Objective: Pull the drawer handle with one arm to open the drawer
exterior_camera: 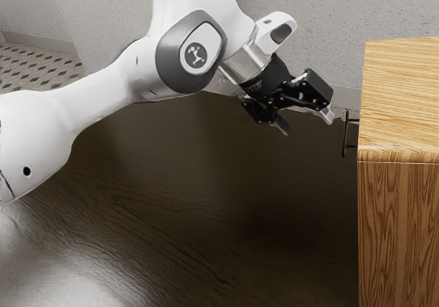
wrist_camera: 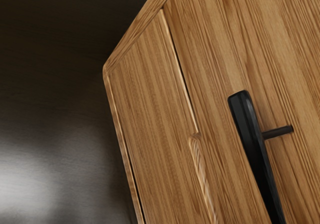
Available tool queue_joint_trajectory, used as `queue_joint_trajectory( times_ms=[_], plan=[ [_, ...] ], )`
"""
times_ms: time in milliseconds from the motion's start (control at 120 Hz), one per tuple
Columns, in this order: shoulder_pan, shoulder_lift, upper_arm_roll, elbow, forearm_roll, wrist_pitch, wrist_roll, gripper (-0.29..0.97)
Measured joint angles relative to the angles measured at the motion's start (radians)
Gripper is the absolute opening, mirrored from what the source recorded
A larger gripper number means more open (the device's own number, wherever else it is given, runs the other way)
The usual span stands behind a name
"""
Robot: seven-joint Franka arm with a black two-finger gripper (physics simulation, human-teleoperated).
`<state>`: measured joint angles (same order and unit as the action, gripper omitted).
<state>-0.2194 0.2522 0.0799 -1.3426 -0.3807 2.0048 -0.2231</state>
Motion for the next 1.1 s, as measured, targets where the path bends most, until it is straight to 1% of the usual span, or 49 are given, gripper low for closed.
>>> queue_joint_trajectory(
  times_ms=[283,1100],
  plan=[
    [-0.022,0.009,0.000,-0.006,-0.024,0.033,-0.004,0.68],
    [-0.039,0.038,0.002,-0.012,-0.029,0.040,-0.008,0.68]
  ],
)
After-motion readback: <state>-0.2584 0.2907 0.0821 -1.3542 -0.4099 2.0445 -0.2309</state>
